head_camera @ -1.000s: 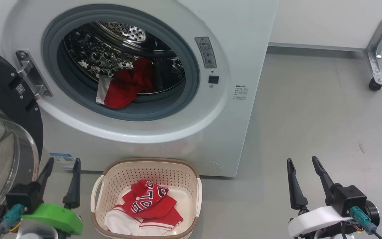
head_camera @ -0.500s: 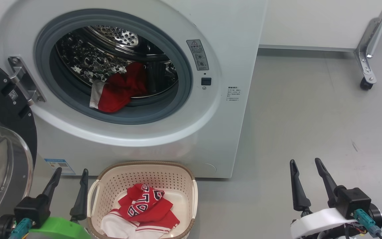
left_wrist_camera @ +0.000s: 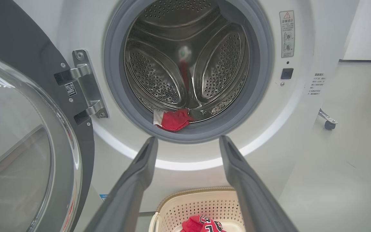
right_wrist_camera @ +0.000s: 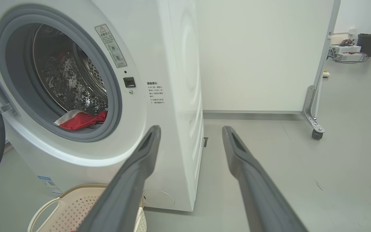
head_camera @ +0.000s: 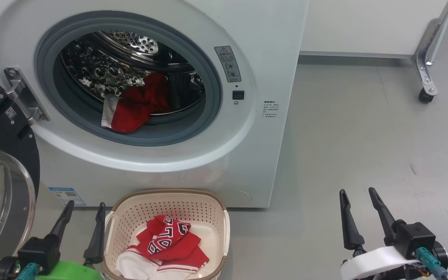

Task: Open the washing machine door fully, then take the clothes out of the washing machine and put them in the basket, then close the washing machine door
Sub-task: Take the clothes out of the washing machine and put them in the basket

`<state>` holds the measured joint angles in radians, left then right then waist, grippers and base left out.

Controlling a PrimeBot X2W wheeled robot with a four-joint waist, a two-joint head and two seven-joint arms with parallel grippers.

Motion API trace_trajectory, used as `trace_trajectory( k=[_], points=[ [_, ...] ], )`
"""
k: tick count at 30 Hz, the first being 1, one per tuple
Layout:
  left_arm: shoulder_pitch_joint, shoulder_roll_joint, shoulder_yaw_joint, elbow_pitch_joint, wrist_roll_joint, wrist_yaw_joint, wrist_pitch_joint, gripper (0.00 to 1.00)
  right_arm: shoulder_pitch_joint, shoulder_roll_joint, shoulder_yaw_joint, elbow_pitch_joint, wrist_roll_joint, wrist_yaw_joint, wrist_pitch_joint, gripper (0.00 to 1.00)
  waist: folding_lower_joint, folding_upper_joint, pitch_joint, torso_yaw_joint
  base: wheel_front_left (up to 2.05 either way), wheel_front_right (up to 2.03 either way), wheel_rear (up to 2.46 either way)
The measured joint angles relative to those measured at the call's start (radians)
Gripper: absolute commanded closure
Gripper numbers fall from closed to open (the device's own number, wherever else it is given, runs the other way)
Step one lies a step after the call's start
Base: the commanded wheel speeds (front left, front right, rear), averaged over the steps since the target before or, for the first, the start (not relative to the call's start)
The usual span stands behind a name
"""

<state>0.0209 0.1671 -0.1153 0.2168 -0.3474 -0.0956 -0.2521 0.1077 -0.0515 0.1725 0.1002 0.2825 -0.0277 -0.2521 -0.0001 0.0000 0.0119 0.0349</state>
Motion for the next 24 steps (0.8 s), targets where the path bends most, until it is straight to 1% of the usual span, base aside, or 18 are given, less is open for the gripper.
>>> trace_trajectory(
  k=[9,11,24],
  points=[
    [0.012,-0.014,0.009,-0.010,0.012,-0.006,0.000,0.00,0.000,0.002,-0.002,-0.002,0.000,0.001,0.000,0.00,0.0001,0.0000,0.007,-0.001,0.00,0.00,0.00],
    [0.013,-0.017,0.010,-0.012,0.016,-0.007,0.000,0.00,0.000,0.002,-0.003,-0.002,-0.002,0.008,0.000,0.00,0.0000,0.0000,0.009,-0.002,0.00,0.00,0.00],
    [0.021,-0.029,0.019,-0.026,0.026,-0.015,0.000,0.00,0.000,0.003,-0.003,-0.002,-0.005,0.009,0.000,0.00,0.0001,0.0000,0.018,-0.007,0.00,0.00,0.00]
  ],
)
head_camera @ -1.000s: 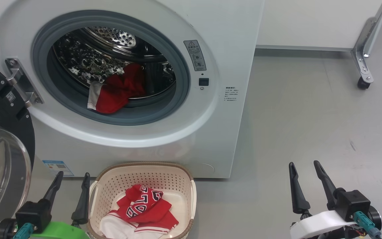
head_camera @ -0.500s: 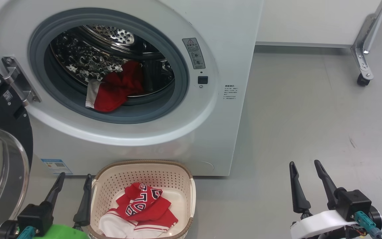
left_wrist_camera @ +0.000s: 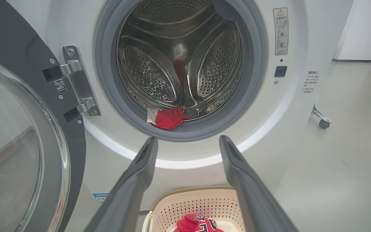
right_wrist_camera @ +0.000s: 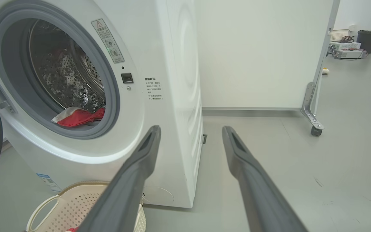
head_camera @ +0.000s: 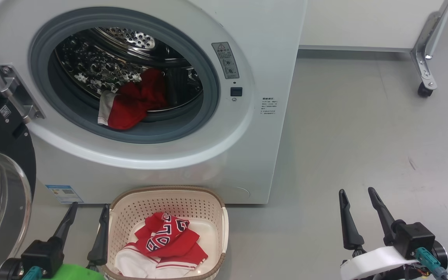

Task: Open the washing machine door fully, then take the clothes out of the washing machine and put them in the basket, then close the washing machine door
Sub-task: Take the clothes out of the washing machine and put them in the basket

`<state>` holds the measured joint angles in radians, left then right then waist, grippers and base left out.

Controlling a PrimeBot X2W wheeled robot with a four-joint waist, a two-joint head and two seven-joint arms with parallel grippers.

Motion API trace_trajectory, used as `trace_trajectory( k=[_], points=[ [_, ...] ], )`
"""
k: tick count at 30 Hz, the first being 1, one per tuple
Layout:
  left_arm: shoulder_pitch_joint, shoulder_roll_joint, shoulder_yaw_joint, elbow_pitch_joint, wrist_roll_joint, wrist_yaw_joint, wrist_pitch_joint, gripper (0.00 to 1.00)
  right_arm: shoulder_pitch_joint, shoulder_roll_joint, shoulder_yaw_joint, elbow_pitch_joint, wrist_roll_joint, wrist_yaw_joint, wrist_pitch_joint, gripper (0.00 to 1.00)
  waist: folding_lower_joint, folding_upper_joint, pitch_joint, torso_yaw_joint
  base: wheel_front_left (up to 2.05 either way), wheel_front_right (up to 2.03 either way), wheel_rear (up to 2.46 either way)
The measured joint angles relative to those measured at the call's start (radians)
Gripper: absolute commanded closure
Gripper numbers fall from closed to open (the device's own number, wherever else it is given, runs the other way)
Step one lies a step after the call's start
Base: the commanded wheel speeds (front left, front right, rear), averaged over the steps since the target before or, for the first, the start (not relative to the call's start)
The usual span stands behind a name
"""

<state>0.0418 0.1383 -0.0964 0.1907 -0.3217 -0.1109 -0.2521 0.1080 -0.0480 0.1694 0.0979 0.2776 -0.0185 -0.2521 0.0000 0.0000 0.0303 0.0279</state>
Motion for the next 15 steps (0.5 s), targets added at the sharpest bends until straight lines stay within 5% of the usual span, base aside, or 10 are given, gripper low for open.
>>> trace_trajectory(
  k=[15],
  points=[
    [0.000,0.000,0.007,-0.005,0.032,-0.002,0.000,0.00,0.000,0.003,0.000,0.000,-0.008,0.007,0.000,0.00,0.0000,0.0000,0.010,-0.007,0.00,0.00,0.00]
  ],
)
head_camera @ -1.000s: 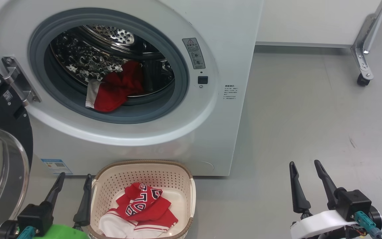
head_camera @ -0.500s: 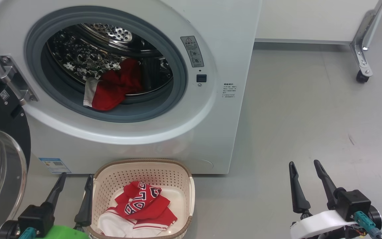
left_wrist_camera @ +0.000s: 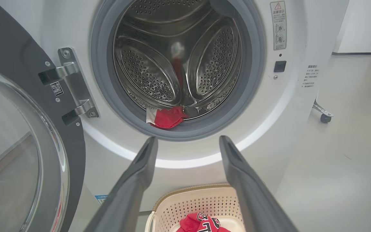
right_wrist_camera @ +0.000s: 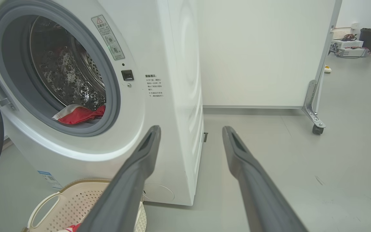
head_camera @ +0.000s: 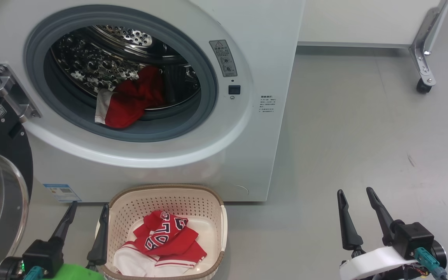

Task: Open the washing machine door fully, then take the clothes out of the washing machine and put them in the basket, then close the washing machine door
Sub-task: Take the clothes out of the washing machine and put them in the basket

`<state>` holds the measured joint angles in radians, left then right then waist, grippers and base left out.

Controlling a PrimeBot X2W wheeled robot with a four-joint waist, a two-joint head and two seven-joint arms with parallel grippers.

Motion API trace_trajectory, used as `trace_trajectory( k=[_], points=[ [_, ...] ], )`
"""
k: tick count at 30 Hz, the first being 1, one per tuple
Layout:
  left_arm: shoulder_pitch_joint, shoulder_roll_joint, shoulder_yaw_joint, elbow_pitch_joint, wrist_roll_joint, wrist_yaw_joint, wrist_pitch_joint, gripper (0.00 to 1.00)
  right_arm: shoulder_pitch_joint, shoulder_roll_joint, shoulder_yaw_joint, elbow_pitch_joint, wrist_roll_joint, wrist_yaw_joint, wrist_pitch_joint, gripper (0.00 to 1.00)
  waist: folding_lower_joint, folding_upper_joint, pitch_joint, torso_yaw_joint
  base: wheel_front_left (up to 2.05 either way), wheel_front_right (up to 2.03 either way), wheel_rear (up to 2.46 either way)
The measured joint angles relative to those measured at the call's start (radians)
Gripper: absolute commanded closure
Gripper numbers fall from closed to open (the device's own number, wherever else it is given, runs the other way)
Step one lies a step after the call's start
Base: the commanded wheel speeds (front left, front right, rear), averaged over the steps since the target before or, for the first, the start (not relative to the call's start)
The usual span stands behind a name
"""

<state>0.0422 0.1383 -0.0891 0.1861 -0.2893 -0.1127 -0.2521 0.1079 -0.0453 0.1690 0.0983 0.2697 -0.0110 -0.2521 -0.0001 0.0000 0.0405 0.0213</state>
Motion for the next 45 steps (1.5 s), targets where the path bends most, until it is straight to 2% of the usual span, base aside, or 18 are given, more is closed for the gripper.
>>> trace_trajectory(
  k=[18,23,35,45],
  points=[
    [-0.041,0.009,0.033,-0.018,-0.032,-0.007,0.000,0.00,-0.028,0.000,0.038,-0.049,-0.041,-0.002,0.000,0.00,0.0000,0.0000,0.115,-0.014,0.00,0.00,0.00],
    [-0.120,0.028,0.024,0.012,-0.049,-0.008,0.004,0.00,-0.054,0.000,0.060,-0.061,-0.064,-0.015,0.000,0.00,0.0001,0.0000,0.173,-0.021,0.00,0.00,0.00],
    [-0.416,0.127,0.038,0.066,-0.049,-0.008,0.101,0.00,-0.155,-0.001,0.143,-0.095,-0.066,-0.045,0.000,0.00,0.0001,0.0000,0.339,-0.062,0.00,0.00,0.00],
    [-0.615,0.140,0.030,0.175,-0.066,-0.008,0.233,0.00,-0.198,-0.004,0.189,-0.109,-0.012,-0.080,0.000,0.00,0.0001,0.0000,0.427,-0.129,0.00,0.00,0.00]
  ],
)
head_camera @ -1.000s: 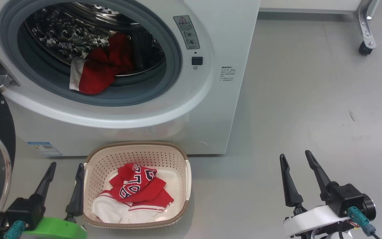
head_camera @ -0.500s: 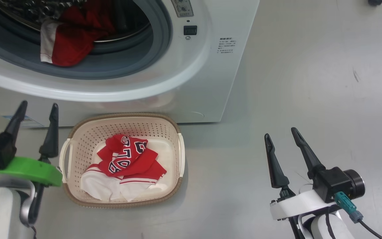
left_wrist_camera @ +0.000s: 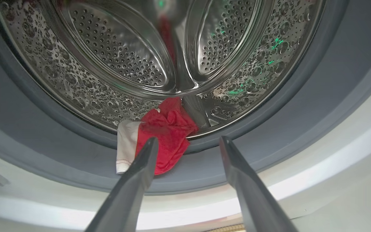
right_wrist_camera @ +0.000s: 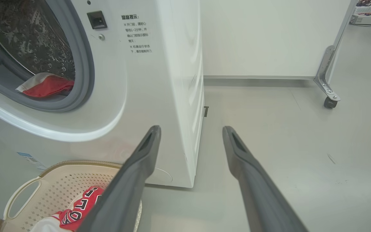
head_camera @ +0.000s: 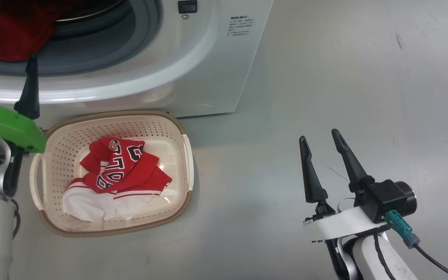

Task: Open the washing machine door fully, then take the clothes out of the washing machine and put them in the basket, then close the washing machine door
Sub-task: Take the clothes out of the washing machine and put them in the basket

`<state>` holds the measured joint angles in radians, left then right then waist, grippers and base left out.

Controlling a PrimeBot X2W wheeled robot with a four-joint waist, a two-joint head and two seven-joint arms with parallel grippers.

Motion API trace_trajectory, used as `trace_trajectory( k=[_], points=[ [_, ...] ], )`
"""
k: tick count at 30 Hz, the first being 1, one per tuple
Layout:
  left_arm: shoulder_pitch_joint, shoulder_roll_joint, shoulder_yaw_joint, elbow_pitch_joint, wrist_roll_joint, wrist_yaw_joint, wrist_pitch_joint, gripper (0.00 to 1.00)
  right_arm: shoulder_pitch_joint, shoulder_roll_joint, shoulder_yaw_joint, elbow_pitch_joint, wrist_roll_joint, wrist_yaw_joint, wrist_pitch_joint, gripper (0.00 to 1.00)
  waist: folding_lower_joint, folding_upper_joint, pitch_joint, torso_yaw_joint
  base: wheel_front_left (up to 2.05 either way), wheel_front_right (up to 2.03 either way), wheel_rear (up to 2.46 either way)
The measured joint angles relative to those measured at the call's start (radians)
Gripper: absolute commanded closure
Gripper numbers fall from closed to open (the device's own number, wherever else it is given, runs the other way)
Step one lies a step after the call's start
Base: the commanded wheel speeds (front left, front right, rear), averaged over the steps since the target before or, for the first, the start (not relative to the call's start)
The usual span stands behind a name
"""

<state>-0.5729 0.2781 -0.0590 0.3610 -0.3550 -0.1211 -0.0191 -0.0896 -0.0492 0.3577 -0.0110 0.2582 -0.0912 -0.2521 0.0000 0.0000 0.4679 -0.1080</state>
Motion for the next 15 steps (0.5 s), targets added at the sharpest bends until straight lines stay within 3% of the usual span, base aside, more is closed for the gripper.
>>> trace_trajectory(
  k=[10,15],
  points=[
    [-0.165,0.003,0.010,0.108,-0.022,0.008,0.132,0.00,-0.052,0.000,0.059,-0.012,0.042,-0.017,0.000,0.00,0.0000,0.0000,0.071,-0.055,0.00,0.00,0.00],
    [-0.240,0.048,0.003,0.150,0.021,0.025,0.179,0.00,-0.072,0.000,0.063,-0.024,0.058,-0.026,0.000,0.00,0.0000,0.0000,0.100,-0.081,0.00,0.00,0.00]
  ],
)
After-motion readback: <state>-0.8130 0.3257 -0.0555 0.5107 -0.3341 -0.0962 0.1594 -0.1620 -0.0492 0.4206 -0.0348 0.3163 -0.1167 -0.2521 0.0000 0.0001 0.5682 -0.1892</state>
